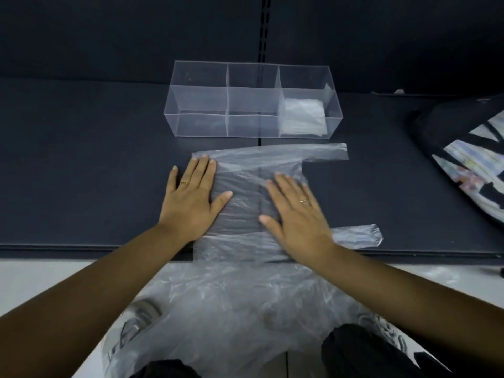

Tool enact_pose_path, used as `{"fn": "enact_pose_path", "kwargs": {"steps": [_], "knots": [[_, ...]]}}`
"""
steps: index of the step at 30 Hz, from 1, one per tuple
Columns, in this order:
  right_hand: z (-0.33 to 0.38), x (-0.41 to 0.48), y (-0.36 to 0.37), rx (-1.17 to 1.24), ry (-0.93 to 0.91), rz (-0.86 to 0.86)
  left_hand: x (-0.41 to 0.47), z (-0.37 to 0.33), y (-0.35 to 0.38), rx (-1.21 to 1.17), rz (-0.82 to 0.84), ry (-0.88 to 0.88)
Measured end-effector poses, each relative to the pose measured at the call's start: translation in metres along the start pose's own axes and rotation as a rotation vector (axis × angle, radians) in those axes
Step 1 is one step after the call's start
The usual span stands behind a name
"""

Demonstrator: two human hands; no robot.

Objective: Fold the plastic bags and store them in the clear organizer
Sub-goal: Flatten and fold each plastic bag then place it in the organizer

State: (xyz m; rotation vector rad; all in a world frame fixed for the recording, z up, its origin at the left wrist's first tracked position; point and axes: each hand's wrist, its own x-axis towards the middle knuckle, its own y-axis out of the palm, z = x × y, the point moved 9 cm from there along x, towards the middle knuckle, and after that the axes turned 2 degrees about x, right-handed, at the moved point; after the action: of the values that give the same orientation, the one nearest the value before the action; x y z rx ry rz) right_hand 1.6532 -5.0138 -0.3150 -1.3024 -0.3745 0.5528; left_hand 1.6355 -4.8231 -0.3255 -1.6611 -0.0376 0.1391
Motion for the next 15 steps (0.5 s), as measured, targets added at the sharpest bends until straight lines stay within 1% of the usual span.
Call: {"fn": "enact_pose_path", "kwargs": {"steps": [4,6,7,8,9,10,11,12,13,14,15], "knots": [[-0.089,-0.034,-0.019,-0.074,0.248,-0.064,0.003,0.008,0.004,0.056,0.041,0.02],[-0.129,-0.054,-0.031,-0.082,0.378,-0.107,0.001,0.006,-0.001,0.055,0.028,0.002],[-0.143,-0.063,-0.038,-0.088,0.44,-0.13,-0.003,0.004,-0.01,0.05,-0.025,0.002],[-0.152,-0.07,-0.045,-0.095,0.485,-0.158,-0.011,0.0,-0.022,0.027,-0.107,0.038],[-0.151,-0.073,-0.052,-0.094,0.489,-0.195,-0.024,-0.007,-0.033,-0.019,-0.191,0.122],[-0.141,-0.072,-0.058,-0.069,0.438,-0.232,-0.042,-0.018,-0.037,-0.073,-0.238,0.244],[-0.121,-0.071,-0.06,-0.003,0.346,-0.259,-0.064,-0.028,-0.035,-0.111,-0.232,0.381],[-0.096,-0.069,-0.058,0.101,0.237,-0.245,-0.086,-0.039,-0.028,-0.098,-0.185,0.501],[-0.065,-0.066,-0.051,0.202,0.107,-0.182,-0.105,-0.047,-0.018,-0.045,-0.125,0.588],[-0.031,-0.066,-0.04,0.257,-0.027,-0.084,-0.118,-0.049,-0.011,0.015,-0.086,0.635],[0.003,-0.067,-0.028,0.264,-0.155,0.011,-0.125,-0.048,-0.007,0.053,-0.096,0.651]]}}
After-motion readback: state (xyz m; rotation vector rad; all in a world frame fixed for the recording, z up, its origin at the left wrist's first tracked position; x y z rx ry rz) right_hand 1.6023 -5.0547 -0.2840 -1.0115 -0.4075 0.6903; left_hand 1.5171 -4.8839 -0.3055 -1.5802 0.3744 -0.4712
